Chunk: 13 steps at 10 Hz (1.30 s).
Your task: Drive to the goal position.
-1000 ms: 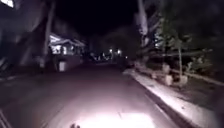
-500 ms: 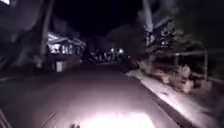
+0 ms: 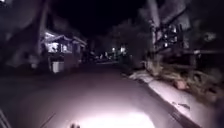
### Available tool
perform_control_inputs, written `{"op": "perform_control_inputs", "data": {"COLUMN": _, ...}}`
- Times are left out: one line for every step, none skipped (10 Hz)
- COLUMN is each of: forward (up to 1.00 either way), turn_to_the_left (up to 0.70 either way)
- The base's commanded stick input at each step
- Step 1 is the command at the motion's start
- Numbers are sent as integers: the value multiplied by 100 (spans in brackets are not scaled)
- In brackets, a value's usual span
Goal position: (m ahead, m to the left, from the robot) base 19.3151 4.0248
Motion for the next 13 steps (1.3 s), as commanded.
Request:
{"op": "perform_control_inputs", "data": {"forward": 100, "turn_to_the_left": 0}}
{"op": "perform_control_inputs", "data": {"forward": 100, "turn_to_the_left": 0}}
{"op": "perform_control_inputs", "data": {"forward": 100, "turn_to_the_left": 0}}
{"op": "perform_control_inputs", "data": {"forward": 100, "turn_to_the_left": 0}}
{"op": "perform_control_inputs", "data": {"forward": 100, "turn_to_the_left": 0}}
{"op": "perform_control_inputs", "data": {"forward": 100, "turn_to_the_left": 0}}
{"op": "perform_control_inputs", "data": {"forward": 100, "turn_to_the_left": 0}}
{"op": "perform_control_inputs", "data": {"forward": 100, "turn_to_the_left": 0}}
{"op": "perform_control_inputs", "data": {"forward": 100, "turn_to_the_left": 0}}
{"op": "perform_control_inputs", "data": {"forward": 100, "turn_to_the_left": 0}}
{"op": "perform_control_inputs", "data": {"forward": 100, "turn_to_the_left": 0}}
{"op": "perform_control_inputs", "data": {"forward": 100, "turn_to_the_left": 0}}
{"op": "perform_control_inputs", "data": {"forward": 100, "turn_to_the_left": 0}}
